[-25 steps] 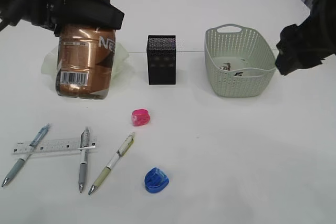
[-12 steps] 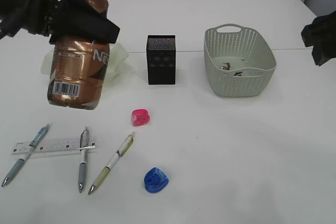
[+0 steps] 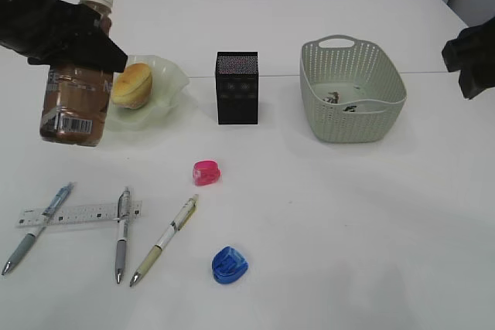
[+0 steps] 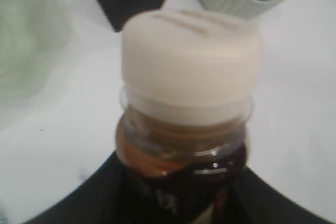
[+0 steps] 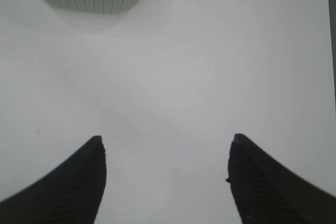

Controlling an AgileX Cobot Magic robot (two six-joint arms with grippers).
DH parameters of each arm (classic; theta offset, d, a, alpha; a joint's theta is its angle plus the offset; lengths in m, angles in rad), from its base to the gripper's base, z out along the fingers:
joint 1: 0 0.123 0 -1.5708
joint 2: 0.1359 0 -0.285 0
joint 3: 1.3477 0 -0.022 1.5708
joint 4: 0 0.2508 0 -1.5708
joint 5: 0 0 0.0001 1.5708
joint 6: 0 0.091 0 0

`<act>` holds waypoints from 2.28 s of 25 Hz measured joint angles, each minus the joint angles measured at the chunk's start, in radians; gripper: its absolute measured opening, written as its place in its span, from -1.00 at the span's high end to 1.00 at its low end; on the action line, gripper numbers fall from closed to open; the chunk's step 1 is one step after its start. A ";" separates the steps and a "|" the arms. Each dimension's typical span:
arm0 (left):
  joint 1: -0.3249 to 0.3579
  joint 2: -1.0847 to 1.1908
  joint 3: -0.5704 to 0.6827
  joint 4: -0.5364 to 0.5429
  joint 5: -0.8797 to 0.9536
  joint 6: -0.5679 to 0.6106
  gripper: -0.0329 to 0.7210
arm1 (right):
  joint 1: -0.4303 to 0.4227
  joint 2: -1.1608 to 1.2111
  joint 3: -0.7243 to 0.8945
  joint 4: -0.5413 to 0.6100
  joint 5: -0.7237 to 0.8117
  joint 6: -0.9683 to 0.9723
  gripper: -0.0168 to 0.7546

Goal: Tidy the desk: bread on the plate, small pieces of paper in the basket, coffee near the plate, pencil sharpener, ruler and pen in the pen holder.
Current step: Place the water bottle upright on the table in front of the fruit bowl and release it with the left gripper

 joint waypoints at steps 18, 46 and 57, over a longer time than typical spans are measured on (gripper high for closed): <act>0.013 0.000 0.000 0.569 0.020 -0.455 0.15 | 0.000 0.000 0.000 -0.027 0.036 0.000 -0.50; 0.131 -0.204 0.379 0.557 -0.727 -0.486 0.15 | 0.000 0.002 0.000 -0.042 0.048 -0.002 -0.50; 0.131 -0.170 0.695 0.549 -1.517 -0.497 0.15 | 0.000 0.002 0.000 -0.094 0.038 -0.002 -0.50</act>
